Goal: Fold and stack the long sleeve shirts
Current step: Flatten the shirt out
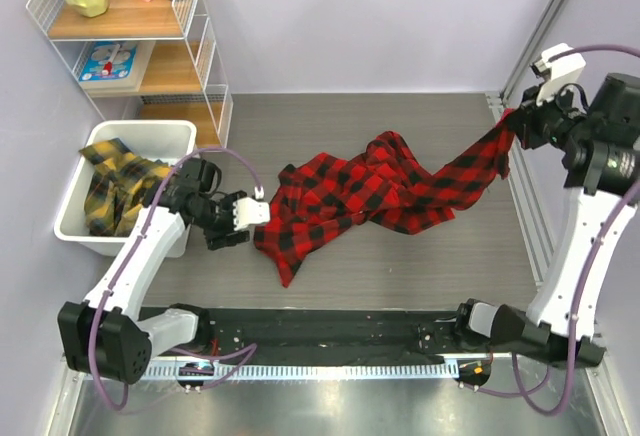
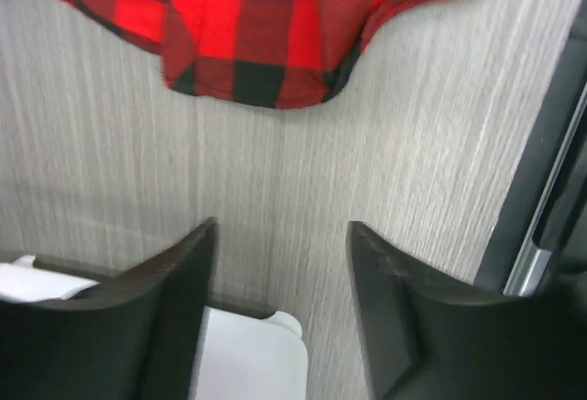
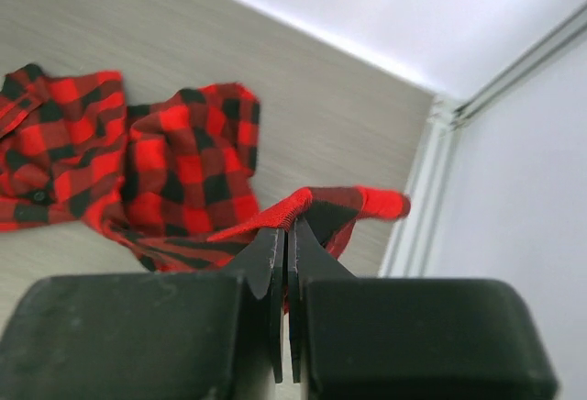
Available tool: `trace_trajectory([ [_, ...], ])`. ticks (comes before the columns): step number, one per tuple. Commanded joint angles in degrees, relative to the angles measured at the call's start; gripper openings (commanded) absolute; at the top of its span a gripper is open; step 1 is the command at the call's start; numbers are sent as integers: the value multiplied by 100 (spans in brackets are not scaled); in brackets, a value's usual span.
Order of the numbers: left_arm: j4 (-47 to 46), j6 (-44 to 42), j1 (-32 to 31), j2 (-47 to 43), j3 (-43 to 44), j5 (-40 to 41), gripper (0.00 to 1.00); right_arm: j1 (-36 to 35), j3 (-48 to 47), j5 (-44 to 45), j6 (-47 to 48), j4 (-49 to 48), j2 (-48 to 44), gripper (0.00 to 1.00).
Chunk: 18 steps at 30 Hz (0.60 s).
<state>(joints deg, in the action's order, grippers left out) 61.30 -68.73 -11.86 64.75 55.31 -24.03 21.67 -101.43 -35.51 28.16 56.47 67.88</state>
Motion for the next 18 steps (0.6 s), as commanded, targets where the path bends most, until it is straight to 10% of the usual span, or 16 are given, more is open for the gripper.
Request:
trace_trajectory([
  [1, -615, 1077, 26, 449, 875, -294, 68, -163, -9, -281, -39, 285, 331, 1],
  [9, -1823, 3872, -343, 3520, 3515, -278, 71, -330, 212, 236, -153, 154, 472, 1],
  [18, -1383, 4332, -897, 5786, 5631, -311, 66, -716, -570, 457, -583, -4, 1148, 1],
])
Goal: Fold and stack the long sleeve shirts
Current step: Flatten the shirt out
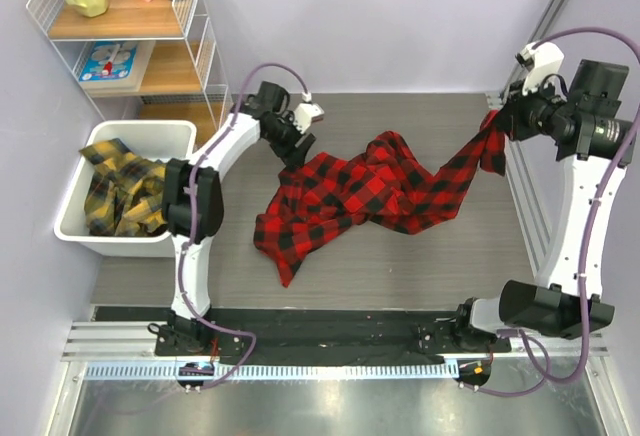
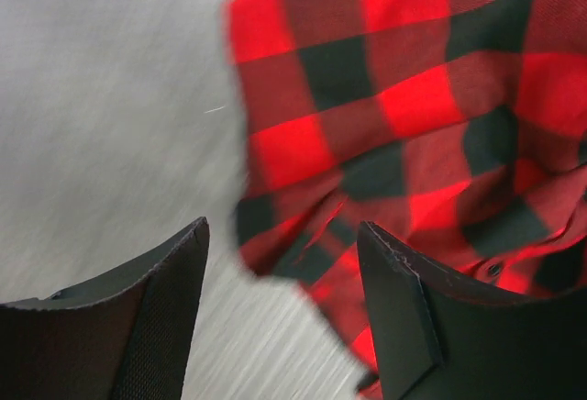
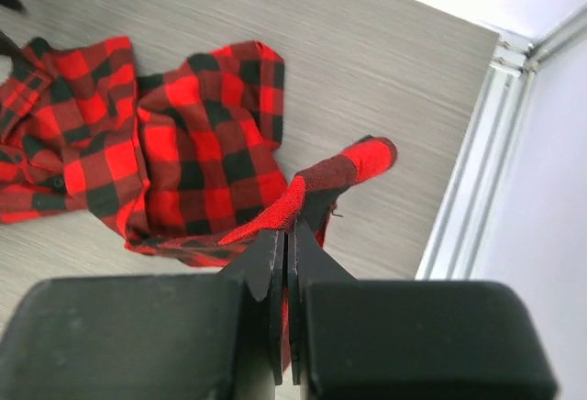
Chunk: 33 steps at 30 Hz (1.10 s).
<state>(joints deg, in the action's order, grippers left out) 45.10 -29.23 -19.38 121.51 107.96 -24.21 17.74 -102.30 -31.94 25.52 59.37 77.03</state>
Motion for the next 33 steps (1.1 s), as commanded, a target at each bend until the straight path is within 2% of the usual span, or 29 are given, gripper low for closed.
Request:
trace_trajectory([
  [1, 132, 523, -145, 14, 227, -417, 66, -463, -571, 144, -354, -304, 433, 1],
  [4, -141, 438, -145, -101, -3, -506, 70, -1104, -843, 347, -539, -558, 811, 1],
  [6, -195, 270, -198, 21, -39, -200, 74, -1420, -1245, 417, -609, -655, 1023, 1],
  [10, 393, -188, -216, 662, 453, 64, 75, -1475, -1881, 426, -715, -419, 1340, 1],
  [13, 561, -390, -207, 856, 367, 513, 71, -1475, -1601, 601, -408, -330, 990, 1],
  [16, 517, -618, -181, 646, -90, 627, 54, -1475, -1188, 1004, -223, -426, 524, 1],
  [17, 535, -749, -163, 367, -439, 689, 31, -1475, -1030, 1302, -284, -549, 271, 1],
  [18, 630, -803, -137, 251, -547, 646, 17, -1475, -976, 1374, -363, -585, 146, 1],
  [20, 763, -908, -32, -162, -846, 445, 5, -1466, -932, 1506, -425, -646, 49, 1],
  [22, 764, -970, 143, -592, -1135, 329, 0, -1466, -801, 1621, -556, -777, -118, 1],
  [23, 728, -1022, 206, -1142, -1546, 190, 0, -1466, -757, 1673, -600, -813, -171, 1],
  [25, 562, -1276, 337, -1681, -2022, 127, 0, -1466, -660, 1622, -688, -892, -294, 1],
  [26, 518, -1391, 347, -2284, -2460, 162, 0, -1475, -607, 1543, -706, -893, -320, 1],
  [29, 570, -1796, 329, -3165, -3243, 109, 2, -1466, -441, 1490, -724, -893, -400, 1],
  [33, 1438, -2682, 233, -3757, -3887, -92, 6, -1466, -291, 1568, -750, -945, -505, 1],
])
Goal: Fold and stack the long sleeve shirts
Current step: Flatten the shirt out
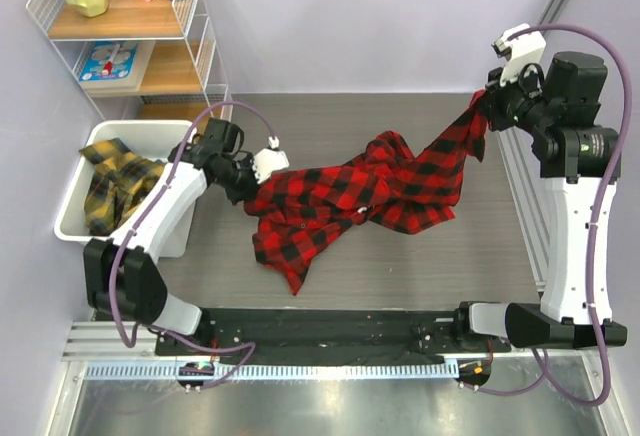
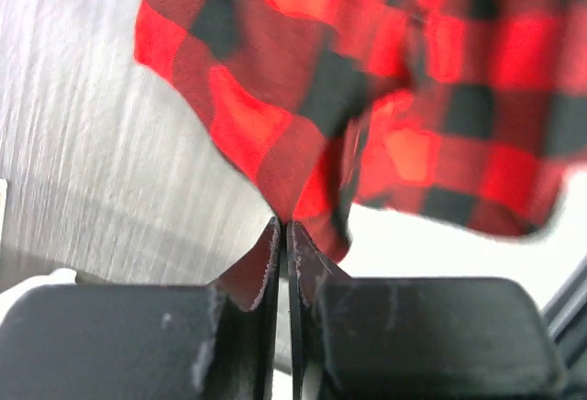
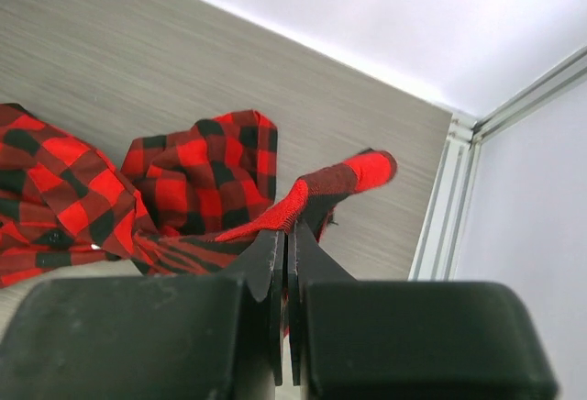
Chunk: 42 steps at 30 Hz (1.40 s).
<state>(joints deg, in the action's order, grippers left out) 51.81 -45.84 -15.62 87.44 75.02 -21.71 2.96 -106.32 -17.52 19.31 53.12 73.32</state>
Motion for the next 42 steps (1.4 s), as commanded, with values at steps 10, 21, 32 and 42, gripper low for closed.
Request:
trace_trajectory([
  [10, 849, -505, -1138, -642, -992, -490, 48, 11, 454, 625, 222, -320, -494, 1],
  [21, 92, 1086, 437, 2337, 2392, -930, 59, 55, 798, 987, 47, -285, -582, 1],
  [32, 1068, -371, -11, 3490, 3177, -1098, 54, 55, 516, 970, -77, -215, -108, 1],
  [42, 1183, -1120, -284, 3684, 2895, -931, 59, 55, 384, 996, -42, -171, 104, 1],
])
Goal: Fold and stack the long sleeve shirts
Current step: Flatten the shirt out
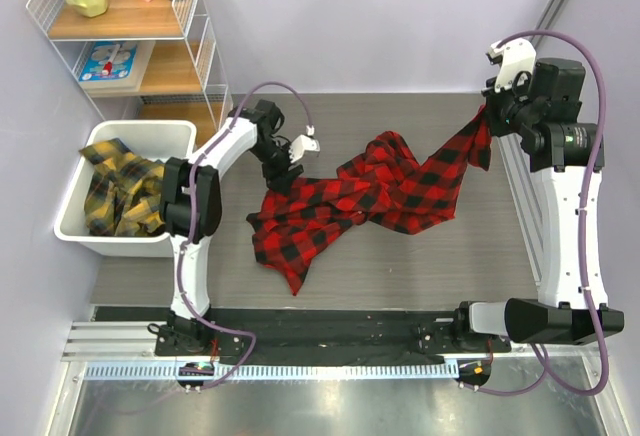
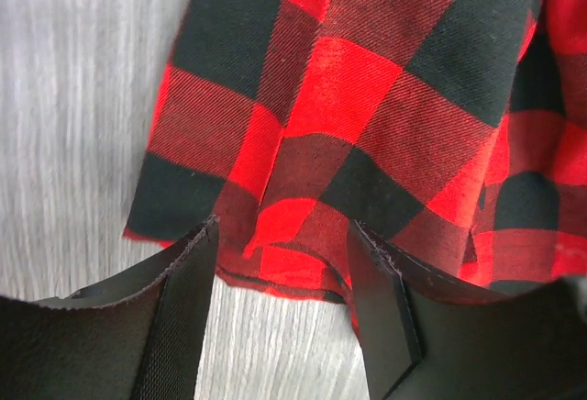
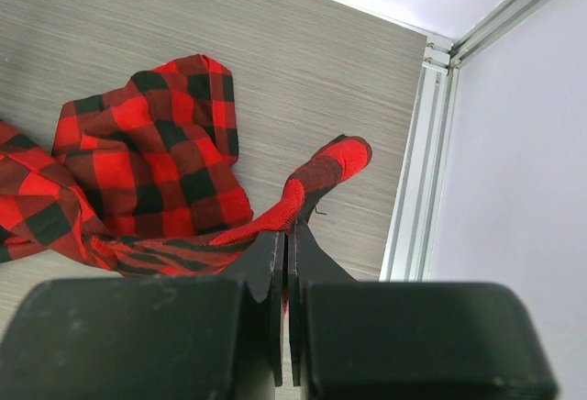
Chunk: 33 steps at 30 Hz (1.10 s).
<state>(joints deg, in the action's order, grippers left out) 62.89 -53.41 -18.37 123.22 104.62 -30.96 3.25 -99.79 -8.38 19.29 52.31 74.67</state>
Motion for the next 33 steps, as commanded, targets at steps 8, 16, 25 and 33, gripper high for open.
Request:
trace_trajectory([
  [8, -584, -320, -140, 141, -249, 292, 55, 18, -296, 100, -66, -37, -41, 1],
  [16, -1315, -144, -176, -131, -724, 407, 8, 27, -322, 109, -57, -2, -41, 1],
  [25, -965, 989, 272, -711, 163, 407, 0, 36, -287, 161, -162, -238, -23, 1],
  [33, -235, 1078, 396, -1291, 498, 618, 0, 88, -532, 767, -338, -915, 100, 1],
])
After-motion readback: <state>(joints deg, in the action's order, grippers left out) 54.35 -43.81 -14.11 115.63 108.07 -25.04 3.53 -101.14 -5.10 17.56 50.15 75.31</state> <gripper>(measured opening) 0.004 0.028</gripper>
